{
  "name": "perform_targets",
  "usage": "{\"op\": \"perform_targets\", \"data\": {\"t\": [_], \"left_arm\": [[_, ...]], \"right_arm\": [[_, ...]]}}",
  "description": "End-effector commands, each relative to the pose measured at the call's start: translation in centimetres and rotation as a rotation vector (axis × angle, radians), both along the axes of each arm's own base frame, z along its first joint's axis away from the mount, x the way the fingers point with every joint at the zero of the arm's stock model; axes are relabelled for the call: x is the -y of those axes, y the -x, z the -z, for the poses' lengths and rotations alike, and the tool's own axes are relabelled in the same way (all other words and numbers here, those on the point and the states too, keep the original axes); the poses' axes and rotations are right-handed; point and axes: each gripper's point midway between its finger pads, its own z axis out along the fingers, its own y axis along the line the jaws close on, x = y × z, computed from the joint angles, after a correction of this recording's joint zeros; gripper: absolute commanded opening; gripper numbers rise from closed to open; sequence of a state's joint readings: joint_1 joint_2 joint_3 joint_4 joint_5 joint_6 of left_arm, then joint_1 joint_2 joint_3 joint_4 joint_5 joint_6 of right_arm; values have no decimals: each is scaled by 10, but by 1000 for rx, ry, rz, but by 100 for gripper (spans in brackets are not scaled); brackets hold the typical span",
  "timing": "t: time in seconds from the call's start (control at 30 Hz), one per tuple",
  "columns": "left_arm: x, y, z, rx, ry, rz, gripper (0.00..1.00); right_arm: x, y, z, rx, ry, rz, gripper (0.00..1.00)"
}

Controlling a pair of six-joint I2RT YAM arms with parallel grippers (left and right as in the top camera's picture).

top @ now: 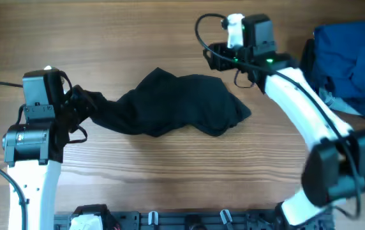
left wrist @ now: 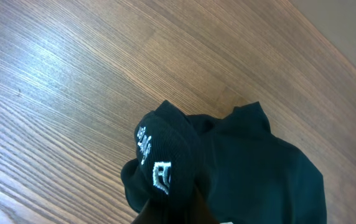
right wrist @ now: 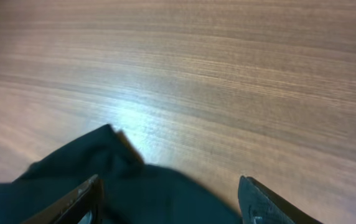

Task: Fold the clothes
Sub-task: 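Lift and stretch the garment between both grippers, then lower it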

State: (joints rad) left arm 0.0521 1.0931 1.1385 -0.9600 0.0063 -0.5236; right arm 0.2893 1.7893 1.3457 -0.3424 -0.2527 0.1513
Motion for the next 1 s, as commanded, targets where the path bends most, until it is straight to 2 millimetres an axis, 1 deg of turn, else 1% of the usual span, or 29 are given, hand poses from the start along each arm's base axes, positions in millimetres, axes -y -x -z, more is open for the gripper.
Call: {"op": "perform_targets", "data": {"t": [0.0,0.07,0.13,0.2,0.23,0.33,0.37,0.4,0.43,0.47,0.53,0.6,0.63,0.67,0.7,0.73,0.77,0.83,0.87,0.9,0.97], "left_arm": [[2,-3,-3,14,-12,24,4],[1,-6,-3,17,-14,23,4],[1,-8,-1,10,-14,23,4],[1,-10,5,-10,-13,23,4],[1,-12,10,-25,-12,23,4],[1,-19,28,-87,-8,23,4],[0,-20,33,-105,-7,23,4],[0,-23,39,-124,-6,23,4],[0,-25,43,-132,-6,23,4],[0,-28,45,-134,-6,24,4],[0,-36,45,-112,-7,24,4],[-1,-46,37,-60,-11,24,4],[-1,-56,27,-3,-23,35,4],[-2,-63,16,46,-33,43,4],[-2,-69,2,100,-36,43,4],[-2,-73,-11,143,-40,42,4],[-2,-78,-33,200,-44,41,4],[-2,-83,-71,288,-74,64,4],[-2,-84,-100,344,-96,80,4],[-2,-83,-122,382,-115,94,4],[2,-76,-154,426,-140,126,4]], "right_arm": [[0,-6,71,-102,86,4,69],[4,-6,103,-157,123,19,67],[7,-3,125,-196,147,27,65],[9,1,140,-231,160,28,61],[11,4,147,-253,174,32,57],[17,16,158,-303,230,42,35],[16,19,159,-312,235,38,20],[15,21,157,-320,231,44,9],[15,21,154,-323,222,58,5],[14,19,148,-315,213,60,4],[12,13,124,-280,189,76,4],[11,4,86,-210,164,81,4],[12,-1,59,-164,151,83,4],[14,-4,28,-111,140,81,4],[16,-6,-3,-61,127,83,4],[18,-6,-26,-22,121,81,4],[22,-4,-55,30,111,82,4],[28,2,-94,103,86,95,4],[35,10,-116,139,73,105,4],[39,17,-125,148,71,110,4],[47,34,-131,120,78,120,4]]}}
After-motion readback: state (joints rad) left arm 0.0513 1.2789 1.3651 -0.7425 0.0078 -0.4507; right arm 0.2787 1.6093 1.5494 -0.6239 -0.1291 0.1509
